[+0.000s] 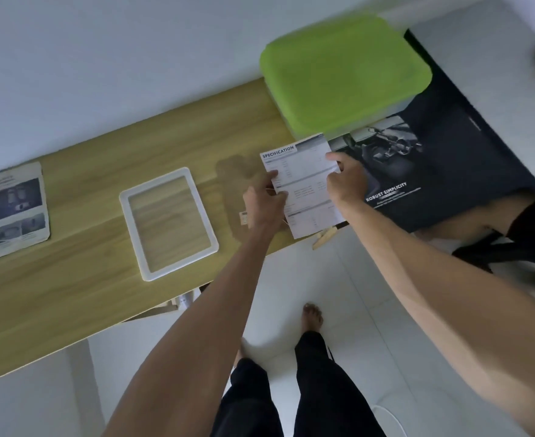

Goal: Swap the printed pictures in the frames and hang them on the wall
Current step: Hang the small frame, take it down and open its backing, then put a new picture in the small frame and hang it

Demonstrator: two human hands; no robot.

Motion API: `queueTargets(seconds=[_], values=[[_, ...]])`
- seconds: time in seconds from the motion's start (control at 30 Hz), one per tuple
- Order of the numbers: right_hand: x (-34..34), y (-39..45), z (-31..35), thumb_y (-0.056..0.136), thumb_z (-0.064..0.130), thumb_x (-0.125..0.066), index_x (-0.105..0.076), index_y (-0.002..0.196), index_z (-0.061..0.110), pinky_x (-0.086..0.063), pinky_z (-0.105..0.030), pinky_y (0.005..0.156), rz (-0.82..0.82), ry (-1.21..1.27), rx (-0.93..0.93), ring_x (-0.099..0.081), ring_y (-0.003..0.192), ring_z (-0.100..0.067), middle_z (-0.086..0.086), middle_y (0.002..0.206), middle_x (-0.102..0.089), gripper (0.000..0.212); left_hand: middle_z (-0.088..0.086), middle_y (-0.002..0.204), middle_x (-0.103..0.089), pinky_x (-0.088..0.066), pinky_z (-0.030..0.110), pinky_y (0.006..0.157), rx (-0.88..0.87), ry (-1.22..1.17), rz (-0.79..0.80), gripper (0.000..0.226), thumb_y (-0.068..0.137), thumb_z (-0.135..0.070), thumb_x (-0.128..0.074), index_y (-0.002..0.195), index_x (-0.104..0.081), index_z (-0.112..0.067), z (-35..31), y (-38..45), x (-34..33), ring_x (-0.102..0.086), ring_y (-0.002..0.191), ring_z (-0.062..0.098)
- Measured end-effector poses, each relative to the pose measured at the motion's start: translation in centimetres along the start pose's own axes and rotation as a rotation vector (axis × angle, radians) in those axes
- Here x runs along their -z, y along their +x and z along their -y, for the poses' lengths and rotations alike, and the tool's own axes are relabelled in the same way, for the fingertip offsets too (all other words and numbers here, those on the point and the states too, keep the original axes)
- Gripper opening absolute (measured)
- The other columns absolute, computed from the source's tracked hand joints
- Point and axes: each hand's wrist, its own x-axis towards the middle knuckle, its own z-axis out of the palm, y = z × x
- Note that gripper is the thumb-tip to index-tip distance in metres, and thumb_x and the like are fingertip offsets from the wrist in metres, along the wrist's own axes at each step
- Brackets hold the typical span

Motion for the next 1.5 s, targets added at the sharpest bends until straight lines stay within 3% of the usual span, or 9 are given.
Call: queueTargets(seconds=[0.07,0.23,0.37,0.43,0.63,0.93,1.07,1.17,1.5], values=[[1.8,1.4,-1.7,0.081,-0.006,-0.043,-0.068,0.127,0.022,-0.043,-0.024,0.097,-0.046,-0.006,-0.013,-0.061,0.111,-0.018,0.000,0.126,-0.068,0.060,0.002,0.098,-0.068,-0.047,0.002,0.058,0.002,0.021,0.042,0.051,0.082,0.006,-0.067,0.131,-0.063,-0.009,-0.6,-0.2,-2.7,-0.060,0.071,0.001],[5.0,4.5,-4.5,0.083,-0.009,-0.042,-0.065,0.132,0.018,-0.040,-0.019,0.080,-0.038,-0.039,-0.017,-0.060,0.105,-0.019,-0.005,0.125,-0.066,0.060,0.003,0.102,-0.070,-0.045,0.002,0.062,0.004,0.087,0.081,0.052,0.081,0.003,-0.072,0.131,-0.063,-0.008,-1.5,0.7,-7.7,-0.060,0.079,0.008],[5.6,6.5,-5.7,0.084,-0.010,-0.041,-0.063,0.134,0.018,-0.044,-0.021,0.092,0.010,-0.077,0.001,-0.058,0.121,-0.019,-0.004,0.131,-0.064,0.062,-0.001,0.098,-0.066,-0.056,0.029,0.086,0.052,0.147,0.070,0.053,0.081,0.001,-0.073,0.131,-0.062,-0.008,-1.3,1.8,-9.9,-0.061,0.083,0.012],[5.5,7.3,-6.1,0.083,-0.010,-0.042,-0.062,0.136,0.019,-0.045,-0.027,0.102,0.053,-0.095,0.031,-0.056,0.125,-0.019,-0.004,0.133,-0.063,0.063,0.001,0.103,-0.067,-0.055,0.033,0.091,0.048,0.197,0.060,0.054,0.081,0.000,-0.072,0.133,-0.061,-0.008,-1.2,2.3,-10.4,-0.061,0.088,0.014],[5.2,8.6,-6.7,0.086,-0.005,-0.053,-0.060,0.137,0.021,-0.051,-0.043,0.096,0.114,-0.315,0.148,-0.055,0.119,-0.031,-0.015,0.131,-0.055,0.058,0.012,0.122,-0.062,-0.050,0.035,0.096,0.006,0.390,0.072,0.055,0.081,-0.005,-0.072,0.135,-0.060,-0.009,-1.1,3.0,-11.2,-0.063,0.108,0.027],[5.2,8.1,-5.4,0.090,0.005,-0.061,-0.060,0.135,0.023,-0.043,-0.039,0.094,0.074,-0.491,0.177,-0.042,0.124,-0.031,-0.010,0.134,-0.048,0.049,0.009,0.121,-0.062,-0.052,0.039,0.093,-0.014,0.387,0.045,0.048,0.084,-0.019,-0.072,0.130,-0.064,-0.012,-1.3,2.9,-10.6,-0.063,0.104,0.025],[4.3,7.1,-3.1,0.092,0.007,-0.061,-0.063,0.131,0.021,-0.050,-0.043,0.096,0.042,-0.449,0.203,-0.051,0.120,-0.033,-0.014,0.131,-0.055,0.041,0.010,0.117,-0.066,-0.051,0.032,0.080,-0.047,0.334,-0.032,0.037,0.085,-0.017,-0.067,0.122,-0.068,-0.013,-1.5,3.0,-7.3,-0.066,0.093,0.026],[2.3,5.3,-0.8,0.091,0.007,-0.060,-0.067,0.126,0.021,-0.053,-0.041,0.091,0.047,-0.423,0.244,-0.059,0.113,-0.030,-0.010,0.124,-0.063,0.038,0.009,0.115,-0.068,-0.054,0.039,0.082,-0.088,0.356,-0.088,0.037,0.084,-0.018,-0.065,0.120,-0.070,-0.012,-0.9,3.2,-3.1,-0.067,0.093,0.028],[-11.3,-5.0,10.8,0.091,0.008,-0.060,-0.068,0.124,0.024,-0.052,-0.032,0.091,0.207,-0.343,0.357,-0.062,0.112,-0.023,-0.003,0.120,-0.067,0.037,0.013,0.117,-0.063,-0.052,0.039,0.089,-0.017,0.327,-0.365,0.032,0.084,-0.023,-0.071,0.114,-0.072,-0.014,5.9,3.8,18.5,-0.064,0.103,0.028]])
